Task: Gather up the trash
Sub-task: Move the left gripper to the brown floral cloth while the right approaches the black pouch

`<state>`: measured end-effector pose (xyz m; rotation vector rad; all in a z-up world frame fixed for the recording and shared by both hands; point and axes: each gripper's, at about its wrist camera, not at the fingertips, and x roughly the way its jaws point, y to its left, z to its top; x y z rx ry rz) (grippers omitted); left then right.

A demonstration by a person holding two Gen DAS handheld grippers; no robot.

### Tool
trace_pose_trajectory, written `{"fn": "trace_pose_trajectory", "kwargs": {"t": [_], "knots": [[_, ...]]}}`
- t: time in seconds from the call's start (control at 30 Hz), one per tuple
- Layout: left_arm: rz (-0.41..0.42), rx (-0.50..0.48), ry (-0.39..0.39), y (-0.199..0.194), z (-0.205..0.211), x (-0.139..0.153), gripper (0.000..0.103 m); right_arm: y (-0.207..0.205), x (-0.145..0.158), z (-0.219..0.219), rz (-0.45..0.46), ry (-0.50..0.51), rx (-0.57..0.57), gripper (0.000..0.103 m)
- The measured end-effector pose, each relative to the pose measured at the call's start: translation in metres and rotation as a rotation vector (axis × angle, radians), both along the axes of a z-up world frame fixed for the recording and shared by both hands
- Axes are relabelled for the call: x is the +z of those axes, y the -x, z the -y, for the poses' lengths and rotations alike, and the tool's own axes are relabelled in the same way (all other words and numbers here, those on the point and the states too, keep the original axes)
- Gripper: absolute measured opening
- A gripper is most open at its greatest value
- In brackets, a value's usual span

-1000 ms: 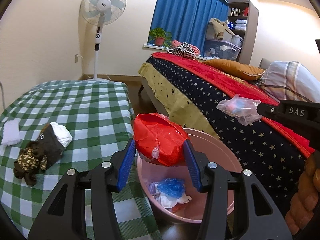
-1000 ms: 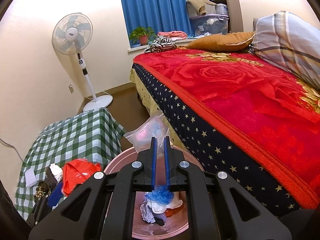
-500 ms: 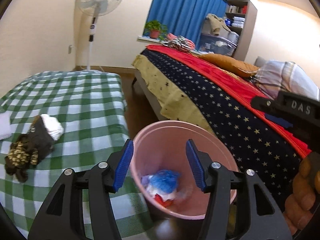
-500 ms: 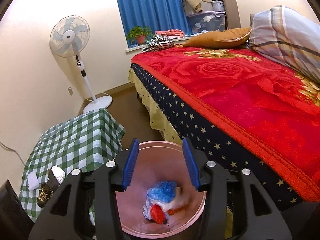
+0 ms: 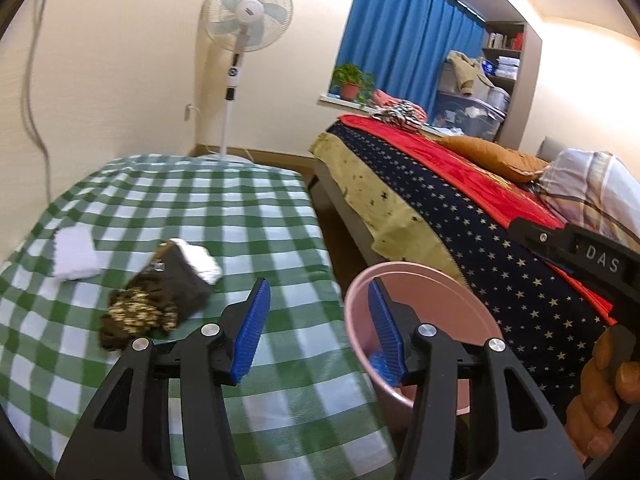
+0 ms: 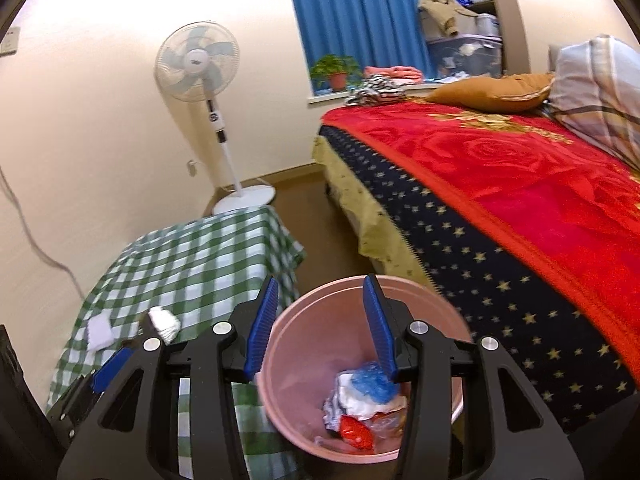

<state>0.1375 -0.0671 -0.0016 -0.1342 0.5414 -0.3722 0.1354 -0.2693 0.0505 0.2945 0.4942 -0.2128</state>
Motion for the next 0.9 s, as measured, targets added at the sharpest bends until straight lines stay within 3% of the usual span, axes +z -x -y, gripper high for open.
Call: {"fn": "trace_pose_trajectory", "kwargs": {"t": [0.4, 0.7, 0.9], "knots": [[-0.034, 0.171, -0.018, -0.005, -0.055, -0.009, 0.050, -0.015, -0.004, -0.042, 0.007, -0.030, 0.111, 0.042], [-0.136, 0.368, -0.016, -0.020, -0.105, -0.036, 0.051, -0.038, -0.021, -0.071, -0.011, -0.059, 0.187, 0.042], [-0.182, 0.397, -0.006, -0.029, -0.115, -0.051, 0.056, -0.055, -0.034, -0.082, -0.032, -0.085, 0.216, 0.042]]}}
